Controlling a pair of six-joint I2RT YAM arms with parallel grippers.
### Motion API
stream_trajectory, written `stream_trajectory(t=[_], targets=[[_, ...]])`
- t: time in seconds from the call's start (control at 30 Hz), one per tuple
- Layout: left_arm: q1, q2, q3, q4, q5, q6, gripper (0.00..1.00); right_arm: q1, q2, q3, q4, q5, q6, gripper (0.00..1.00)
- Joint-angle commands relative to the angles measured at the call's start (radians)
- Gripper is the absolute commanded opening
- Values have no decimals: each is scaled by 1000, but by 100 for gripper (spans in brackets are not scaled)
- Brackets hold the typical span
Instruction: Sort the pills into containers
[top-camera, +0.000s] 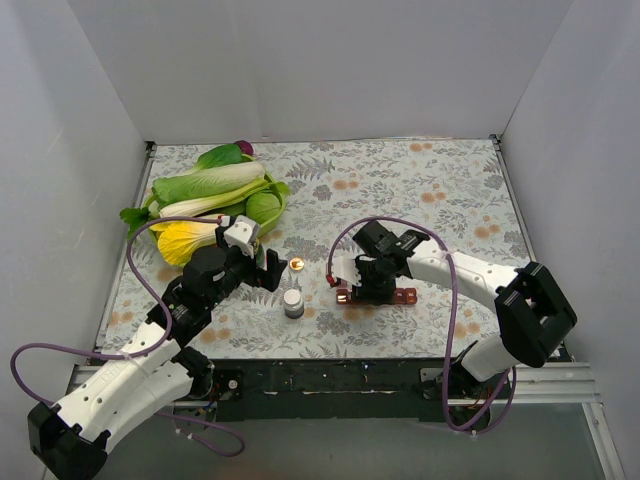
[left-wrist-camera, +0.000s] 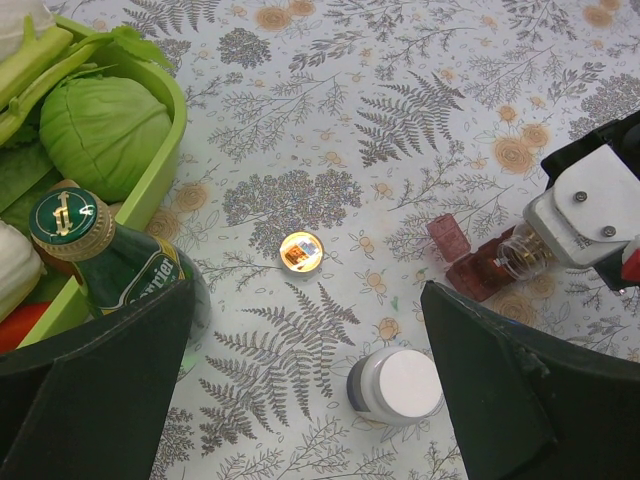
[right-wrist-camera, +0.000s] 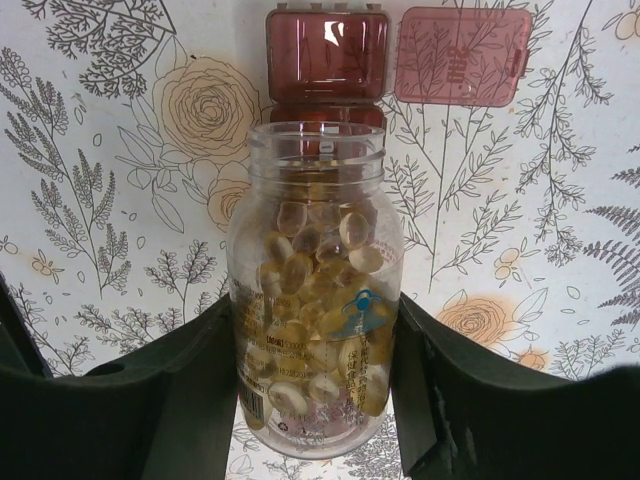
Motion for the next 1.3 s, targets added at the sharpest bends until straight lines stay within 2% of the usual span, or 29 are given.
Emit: stream_trajectory(t=[0.0,0.83,1.13,1.27], targets=[[4,-10,-4,20,-21,6,98,15,14,47,-27,24,5,1],[6,-6,-6,20,-38,18,98,54,82,120,-87,99,26,1],[4,-21,-6,14,-157,15,98,65,103,140,-109,118,32,1],[4,-33,-9,17,-167,17,98,69,112,143,-115,131,37,1]])
